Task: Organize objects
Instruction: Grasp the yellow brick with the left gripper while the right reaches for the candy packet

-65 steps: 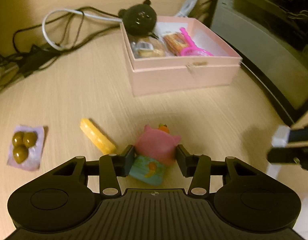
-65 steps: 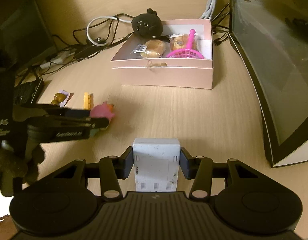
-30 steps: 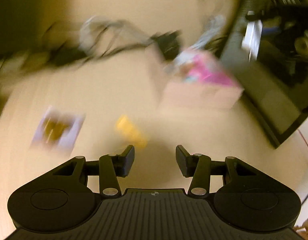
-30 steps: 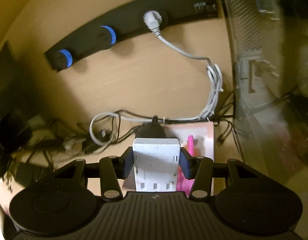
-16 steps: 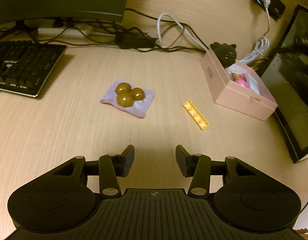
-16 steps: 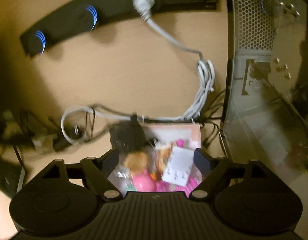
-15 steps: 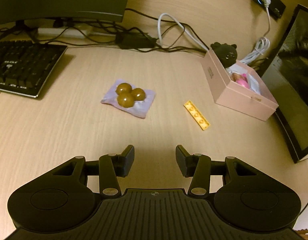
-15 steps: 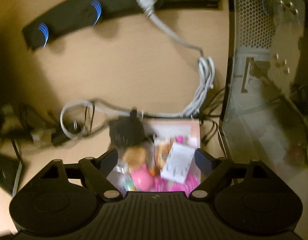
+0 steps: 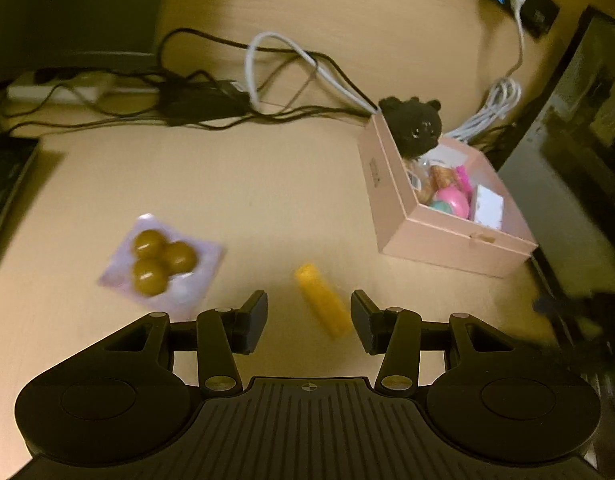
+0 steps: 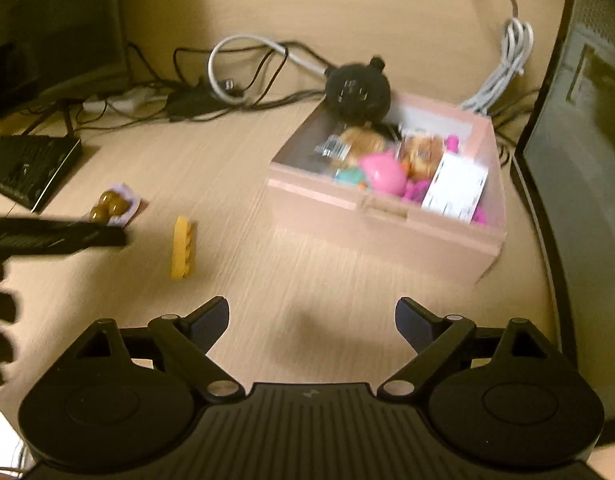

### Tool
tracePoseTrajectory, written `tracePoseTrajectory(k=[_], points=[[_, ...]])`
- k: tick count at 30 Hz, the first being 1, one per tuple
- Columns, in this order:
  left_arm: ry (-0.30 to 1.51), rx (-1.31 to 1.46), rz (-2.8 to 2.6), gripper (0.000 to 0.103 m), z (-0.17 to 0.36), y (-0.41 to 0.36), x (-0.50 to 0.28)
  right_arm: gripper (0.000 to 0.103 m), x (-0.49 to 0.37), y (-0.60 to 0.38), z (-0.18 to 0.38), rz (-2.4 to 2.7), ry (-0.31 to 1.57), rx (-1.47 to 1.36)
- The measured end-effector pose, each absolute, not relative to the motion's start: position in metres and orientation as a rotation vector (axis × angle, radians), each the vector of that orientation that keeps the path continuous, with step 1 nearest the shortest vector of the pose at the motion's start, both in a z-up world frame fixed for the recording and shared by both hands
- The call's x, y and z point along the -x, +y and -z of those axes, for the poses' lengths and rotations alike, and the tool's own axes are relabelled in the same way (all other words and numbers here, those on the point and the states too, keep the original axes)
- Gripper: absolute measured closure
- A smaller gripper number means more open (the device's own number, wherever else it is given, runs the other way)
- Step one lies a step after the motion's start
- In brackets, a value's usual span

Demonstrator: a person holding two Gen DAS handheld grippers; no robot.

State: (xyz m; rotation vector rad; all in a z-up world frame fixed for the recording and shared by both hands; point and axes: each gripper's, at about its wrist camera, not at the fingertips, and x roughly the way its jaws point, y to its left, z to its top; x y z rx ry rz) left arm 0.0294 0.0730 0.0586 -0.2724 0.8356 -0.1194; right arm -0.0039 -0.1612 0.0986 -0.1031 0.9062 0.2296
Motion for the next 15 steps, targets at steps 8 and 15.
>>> tracePoseTrajectory(k=[8,15], points=[[0.896,0.168,0.020,0.053,-0.039,0.031,-0.056,0.006,0.040,-0.173,-0.084,-0.187,0.867,0.165],[0.895,0.181,-0.010,0.084,-0.030,0.034,-0.057,0.004,0.043,-0.184,-0.079,-0.161,0.874,0.137]])
